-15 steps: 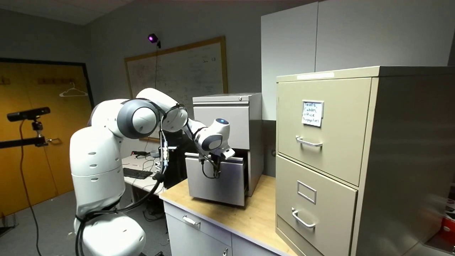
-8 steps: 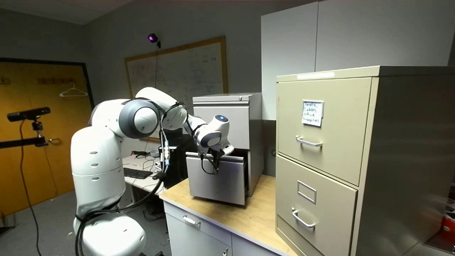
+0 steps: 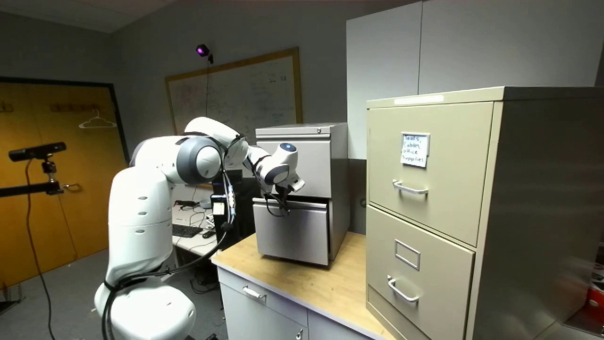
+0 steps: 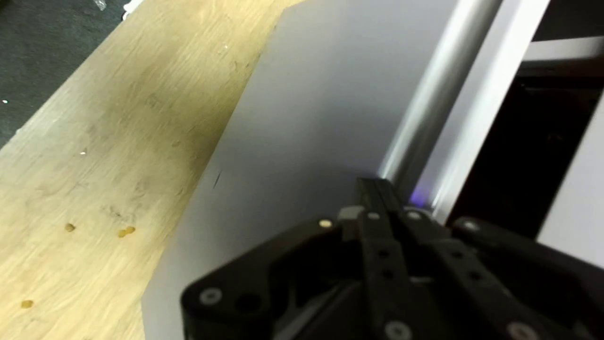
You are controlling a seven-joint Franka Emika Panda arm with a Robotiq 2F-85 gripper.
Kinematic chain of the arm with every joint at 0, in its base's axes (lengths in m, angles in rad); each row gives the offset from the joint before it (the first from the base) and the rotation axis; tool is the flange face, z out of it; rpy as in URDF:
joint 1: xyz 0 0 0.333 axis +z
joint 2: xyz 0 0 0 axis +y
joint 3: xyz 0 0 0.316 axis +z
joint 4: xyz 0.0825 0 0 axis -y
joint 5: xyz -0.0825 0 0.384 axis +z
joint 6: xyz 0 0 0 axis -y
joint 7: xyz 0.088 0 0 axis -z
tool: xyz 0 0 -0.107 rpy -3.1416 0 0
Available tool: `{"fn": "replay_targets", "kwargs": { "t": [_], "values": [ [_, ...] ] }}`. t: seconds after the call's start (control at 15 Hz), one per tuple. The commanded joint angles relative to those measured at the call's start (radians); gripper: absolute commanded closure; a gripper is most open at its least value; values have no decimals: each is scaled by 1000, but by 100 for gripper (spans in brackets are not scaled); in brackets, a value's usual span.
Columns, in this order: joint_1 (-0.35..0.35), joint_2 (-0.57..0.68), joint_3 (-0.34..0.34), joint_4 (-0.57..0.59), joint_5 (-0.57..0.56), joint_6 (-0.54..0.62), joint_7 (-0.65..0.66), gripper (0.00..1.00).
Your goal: Close the bottom drawer of the file cabinet
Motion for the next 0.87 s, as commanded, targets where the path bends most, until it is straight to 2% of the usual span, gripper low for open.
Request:
{"fn": "replay_targets", "kwargs": {
  "t": [0.0, 0.4, 0.8],
  "values": [
    [32, 129, 26, 192, -17, 4, 28, 100],
    [48, 228, 24, 355, -41, -13, 22, 100],
    [58, 267, 29, 434, -51, -52, 6, 100]
  ]
}}
